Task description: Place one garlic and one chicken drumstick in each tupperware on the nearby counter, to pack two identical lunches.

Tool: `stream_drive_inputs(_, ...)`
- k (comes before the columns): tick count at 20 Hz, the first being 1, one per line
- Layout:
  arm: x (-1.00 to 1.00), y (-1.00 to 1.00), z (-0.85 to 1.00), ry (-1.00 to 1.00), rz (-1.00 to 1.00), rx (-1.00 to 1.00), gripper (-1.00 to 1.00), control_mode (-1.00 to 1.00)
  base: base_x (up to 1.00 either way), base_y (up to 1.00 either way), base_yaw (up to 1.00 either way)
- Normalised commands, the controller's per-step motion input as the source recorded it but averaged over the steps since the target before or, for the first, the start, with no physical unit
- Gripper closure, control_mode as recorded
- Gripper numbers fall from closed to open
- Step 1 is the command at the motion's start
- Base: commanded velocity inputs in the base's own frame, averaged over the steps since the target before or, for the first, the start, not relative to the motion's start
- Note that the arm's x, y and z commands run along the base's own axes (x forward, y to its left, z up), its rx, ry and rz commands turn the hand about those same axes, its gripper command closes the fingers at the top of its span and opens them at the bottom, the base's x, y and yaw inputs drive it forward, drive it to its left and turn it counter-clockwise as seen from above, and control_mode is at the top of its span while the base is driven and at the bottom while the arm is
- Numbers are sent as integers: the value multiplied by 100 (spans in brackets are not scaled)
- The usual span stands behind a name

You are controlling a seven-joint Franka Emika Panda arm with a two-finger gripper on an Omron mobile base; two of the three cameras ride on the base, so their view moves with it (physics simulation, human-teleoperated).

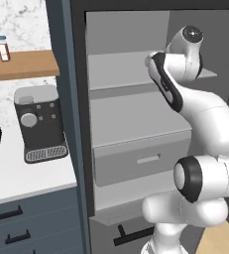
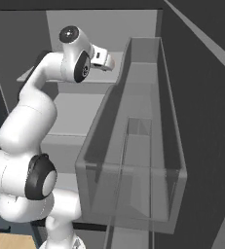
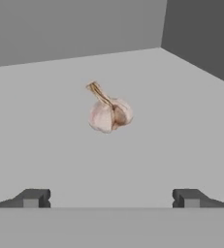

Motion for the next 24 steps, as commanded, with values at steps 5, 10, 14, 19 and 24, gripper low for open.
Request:
stream_drive_inputs(5,68,-2,-12,0,0,0,-100,-100,0,0,0)
stream_drive_inputs(10,64,-3,-9,2,0,0,-100,-100,0,0,0)
stream_drive_inputs(14,62,-9,-5,7,0,0,-100,-100,0,0,0)
stream_drive_inputs(19,57,-11,-7,5,0,0,-100,-100,0,0,0)
stream_drive_inputs(24,34,-3,-22,6,0,0,-100,-100,0,0,0)
